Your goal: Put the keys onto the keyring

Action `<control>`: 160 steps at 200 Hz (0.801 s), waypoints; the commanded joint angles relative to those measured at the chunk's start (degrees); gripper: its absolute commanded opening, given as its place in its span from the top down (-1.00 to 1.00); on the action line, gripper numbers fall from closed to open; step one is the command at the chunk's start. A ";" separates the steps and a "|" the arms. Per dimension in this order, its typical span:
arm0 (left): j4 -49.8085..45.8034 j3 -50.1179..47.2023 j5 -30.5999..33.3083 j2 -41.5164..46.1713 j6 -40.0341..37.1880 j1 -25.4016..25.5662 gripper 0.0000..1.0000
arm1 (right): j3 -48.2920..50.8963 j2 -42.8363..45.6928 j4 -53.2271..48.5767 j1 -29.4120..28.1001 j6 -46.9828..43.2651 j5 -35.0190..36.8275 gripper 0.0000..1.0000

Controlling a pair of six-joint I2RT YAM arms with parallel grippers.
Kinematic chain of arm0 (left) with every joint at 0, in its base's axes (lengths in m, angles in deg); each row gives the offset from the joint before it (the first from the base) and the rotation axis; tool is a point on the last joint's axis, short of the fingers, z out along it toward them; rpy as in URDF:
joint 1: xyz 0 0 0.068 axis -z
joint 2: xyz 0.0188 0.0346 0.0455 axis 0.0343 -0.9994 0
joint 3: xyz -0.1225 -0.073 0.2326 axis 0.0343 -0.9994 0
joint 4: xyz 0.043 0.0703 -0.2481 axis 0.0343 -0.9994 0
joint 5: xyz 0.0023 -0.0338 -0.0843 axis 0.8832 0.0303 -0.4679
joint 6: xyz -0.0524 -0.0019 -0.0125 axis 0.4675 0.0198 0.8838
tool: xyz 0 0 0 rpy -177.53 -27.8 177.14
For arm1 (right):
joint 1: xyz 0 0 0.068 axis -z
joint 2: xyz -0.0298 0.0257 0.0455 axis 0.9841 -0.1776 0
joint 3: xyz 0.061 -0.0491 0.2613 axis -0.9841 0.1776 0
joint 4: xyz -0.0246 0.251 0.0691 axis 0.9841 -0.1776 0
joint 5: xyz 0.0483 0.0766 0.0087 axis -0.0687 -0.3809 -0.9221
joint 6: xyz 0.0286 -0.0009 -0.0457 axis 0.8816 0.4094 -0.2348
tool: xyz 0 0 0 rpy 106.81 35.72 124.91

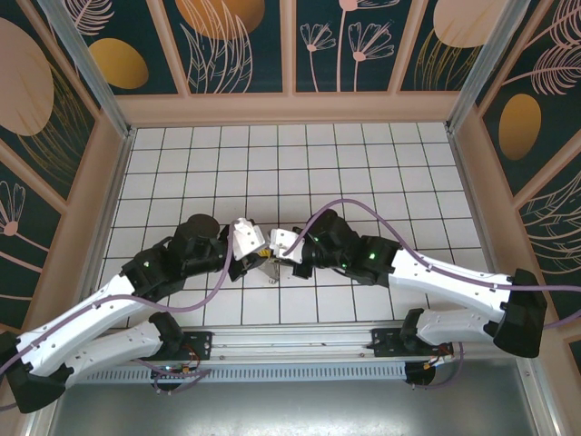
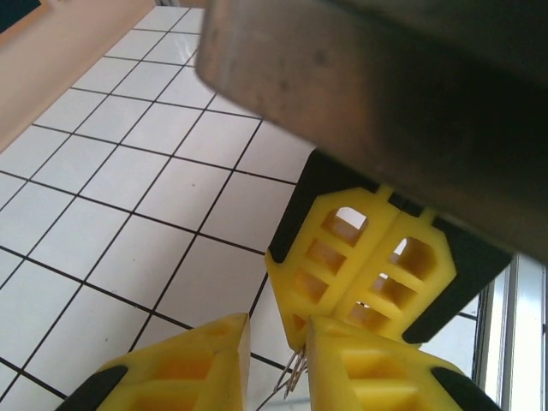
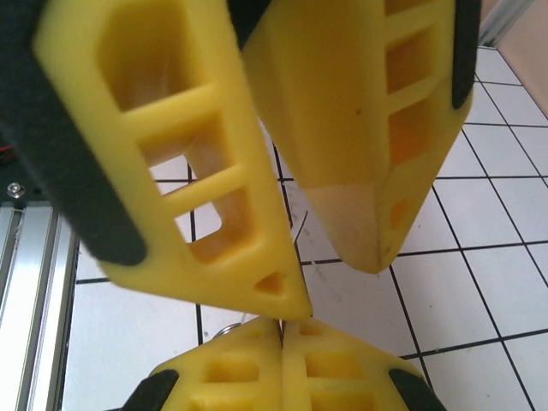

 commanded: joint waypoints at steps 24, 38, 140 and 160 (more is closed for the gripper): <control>-1.39 0.36 -1.90 0.89 -1.50 0.04 0.53 | -3.71 1.20 -0.67 -0.41 -1.57 0.56 1.00; -1.21 -0.05 -4.13 1.76 -1.64 0.05 0.52 | -4.16 0.66 -1.46 -0.43 -1.59 0.37 1.00; -2.30 -1.85 -3.08 1.98 -2.53 -0.01 0.51 | -5.82 0.51 -4.03 -0.69 -1.90 -0.91 1.00; -2.31 -1.84 -2.49 1.54 -2.61 -0.01 0.52 | -5.56 0.75 -4.12 -1.07 -2.16 -1.38 1.00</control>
